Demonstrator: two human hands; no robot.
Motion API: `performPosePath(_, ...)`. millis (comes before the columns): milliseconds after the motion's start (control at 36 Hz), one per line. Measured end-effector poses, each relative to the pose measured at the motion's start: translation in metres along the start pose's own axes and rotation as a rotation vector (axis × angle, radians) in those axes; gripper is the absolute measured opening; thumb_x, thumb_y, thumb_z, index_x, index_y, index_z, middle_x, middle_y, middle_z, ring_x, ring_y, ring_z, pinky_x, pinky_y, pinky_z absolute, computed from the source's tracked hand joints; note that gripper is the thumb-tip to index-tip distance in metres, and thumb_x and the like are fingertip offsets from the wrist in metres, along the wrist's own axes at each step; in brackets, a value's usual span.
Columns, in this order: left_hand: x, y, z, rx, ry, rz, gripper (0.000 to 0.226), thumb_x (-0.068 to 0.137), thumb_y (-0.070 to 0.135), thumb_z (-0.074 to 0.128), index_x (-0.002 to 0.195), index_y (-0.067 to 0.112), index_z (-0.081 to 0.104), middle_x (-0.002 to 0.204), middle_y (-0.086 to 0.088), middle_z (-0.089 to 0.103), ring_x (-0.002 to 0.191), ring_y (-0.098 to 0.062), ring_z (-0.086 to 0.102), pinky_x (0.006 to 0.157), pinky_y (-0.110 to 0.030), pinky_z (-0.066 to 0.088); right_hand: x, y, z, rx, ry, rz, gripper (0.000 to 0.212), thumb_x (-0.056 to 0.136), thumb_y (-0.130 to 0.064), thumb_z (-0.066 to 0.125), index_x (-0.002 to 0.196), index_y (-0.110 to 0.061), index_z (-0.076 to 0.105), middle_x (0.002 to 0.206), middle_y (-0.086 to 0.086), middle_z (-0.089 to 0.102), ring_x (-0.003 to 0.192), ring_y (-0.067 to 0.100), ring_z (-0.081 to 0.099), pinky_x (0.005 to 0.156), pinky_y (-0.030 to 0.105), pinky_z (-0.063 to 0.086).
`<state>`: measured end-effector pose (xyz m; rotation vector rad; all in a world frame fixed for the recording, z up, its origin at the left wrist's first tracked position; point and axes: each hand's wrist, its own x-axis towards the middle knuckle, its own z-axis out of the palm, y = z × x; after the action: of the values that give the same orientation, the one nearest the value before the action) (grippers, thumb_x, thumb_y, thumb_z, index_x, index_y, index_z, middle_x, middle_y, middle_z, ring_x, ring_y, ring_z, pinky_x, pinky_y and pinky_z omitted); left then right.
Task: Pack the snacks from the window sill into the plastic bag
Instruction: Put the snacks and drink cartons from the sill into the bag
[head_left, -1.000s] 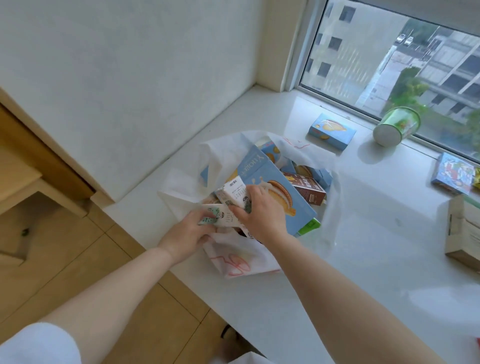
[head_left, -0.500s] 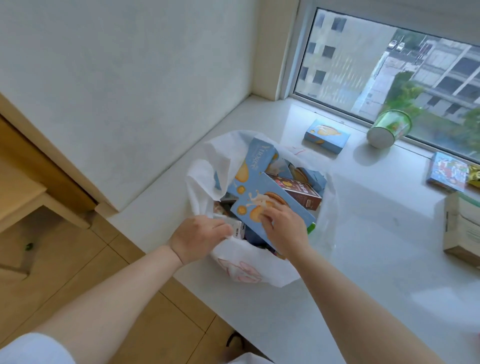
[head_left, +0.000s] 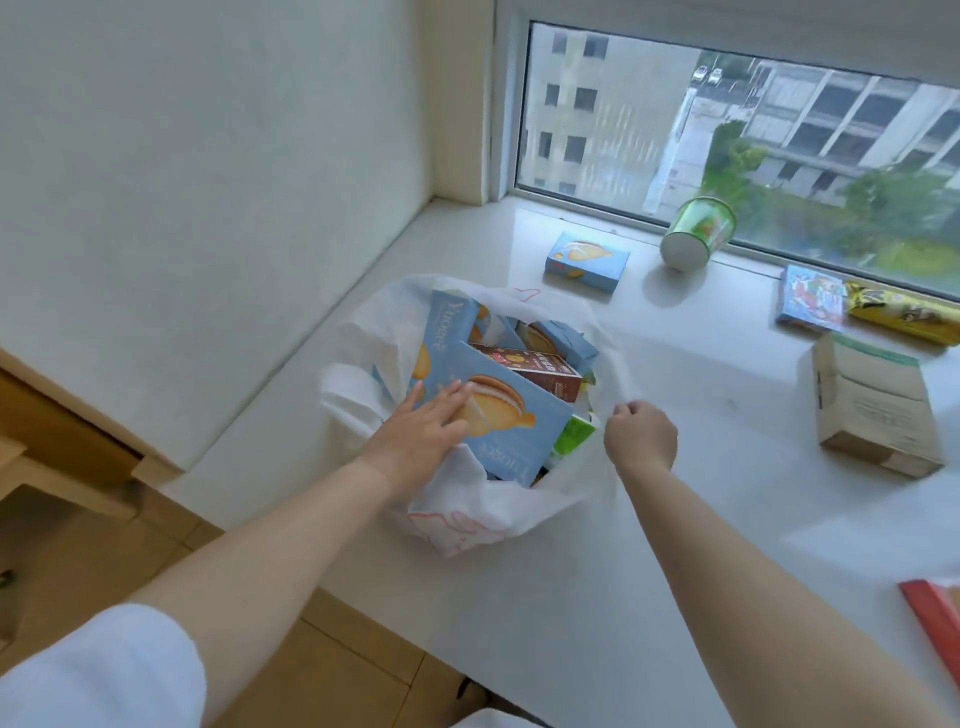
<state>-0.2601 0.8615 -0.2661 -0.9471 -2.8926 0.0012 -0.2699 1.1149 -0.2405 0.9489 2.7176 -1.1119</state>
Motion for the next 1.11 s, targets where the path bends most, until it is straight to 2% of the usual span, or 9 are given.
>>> performPosePath(56,0.01,0.001,0.0,-0.103,-0.004,-0.069,0.016,0.08,-0.005,0.062,0.088,0.008,0.057,0.147,-0.02,0.035,0.134,-0.035,0.039,0.106,-0.06,0.026,0.002,-0.007,-0.011,0.101,0.126,-0.056,0.022,0.095,-0.013,0.039,0.082,-0.006,0.055,0.093,0.018,0.062,0.08,0.028,0.044,0.067,0.028,0.029)
performPosePath(111,0.022,0.002,-0.001,-0.139,-0.051,-0.16,0.03,0.094,0.0,0.042,0.121,0.006,0.053,0.156,-0.011,0.018,0.145,-0.023,0.019,0.116,-0.048,0.009,0.008,-0.005,-0.017,0.165,0.188,-0.058,0.025,0.096,-0.016,0.039,0.087,-0.005,0.058,0.089,0.014,0.061,0.08,0.027,0.045,0.067,0.029,0.031)
performPosePath(222,0.032,0.006,-0.007,-0.126,-0.161,-0.207,0.046,0.099,0.005,0.029,0.145,0.008,0.029,0.157,-0.006,0.02,0.144,-0.015,0.022,0.117,-0.041,0.005,0.024,0.016,-0.027,-0.071,-0.02,-0.001,0.029,0.095,-0.023,0.04,0.094,-0.009,0.065,0.098,0.014,0.063,0.084,0.03,0.053,0.071,0.031,0.04)
performPosePath(361,0.044,0.027,-0.015,-0.026,-0.152,-0.207,0.033,0.101,0.029,0.031,0.124,0.015,0.049,0.141,-0.005,0.044,0.135,-0.019,0.034,0.114,-0.045,0.019,0.034,0.031,-0.039,-0.153,-0.204,-0.057,0.026,0.095,-0.025,0.048,0.103,-0.013,0.069,0.104,0.011,0.065,0.091,0.028,0.056,0.078,0.03,0.044)
performPosePath(472,0.063,0.06,-0.022,-0.031,-0.052,-0.109,0.029,0.095,0.041,0.043,0.111,0.02,0.054,0.118,0.001,0.058,0.113,-0.02,0.051,0.1,-0.035,0.034,0.032,0.046,-0.039,-0.085,-0.236,-0.064,0.022,0.093,-0.025,0.051,0.103,-0.016,0.068,0.105,0.007,0.067,0.095,0.025,0.06,0.079,0.031,0.047)
performPosePath(694,0.127,0.162,-0.019,-0.146,-0.086,0.038,0.029,0.09,0.027,0.054,0.113,0.012,0.058,0.124,-0.007,0.055,0.115,-0.03,0.05,0.096,-0.038,0.037,0.035,0.137,-0.084,-0.038,-0.207,0.037,0.021,0.091,-0.025,0.049,0.105,-0.017,0.064,0.108,0.003,0.062,0.095,0.022,0.058,0.082,0.032,0.048)
performPosePath(806,0.158,0.234,-0.01,-0.16,-0.162,0.089,0.034,0.095,0.031,0.045,0.127,0.019,0.048,0.136,0.002,0.042,0.123,-0.021,0.041,0.092,-0.031,0.035,0.041,0.203,-0.122,-0.039,-0.186,0.141,0.022,0.091,-0.024,0.049,0.106,-0.017,0.064,0.111,0.002,0.062,0.098,0.021,0.057,0.08,0.029,0.046)
performPosePath(1000,0.213,0.372,0.007,-0.192,-0.295,0.217,0.037,0.095,0.03,0.046,0.13,0.02,0.043,0.139,0.001,0.038,0.123,-0.021,0.041,0.095,-0.033,0.038,0.06,0.316,-0.206,-0.124,-0.119,0.266,0.024,0.092,-0.021,0.045,0.108,-0.017,0.062,0.112,0.006,0.064,0.098,0.026,0.057,0.078,0.029,0.044)
performPosePath(1111,0.243,0.443,0.023,-0.219,-0.388,0.285,0.039,0.093,0.028,0.049,0.131,0.02,0.043,0.139,0.0,0.038,0.126,-0.021,0.039,0.097,-0.034,0.039,0.074,0.371,-0.249,-0.182,-0.018,0.314,0.026,0.092,-0.02,0.047,0.112,-0.018,0.063,0.122,0.008,0.062,0.114,0.029,0.054,0.089,0.032,0.043)
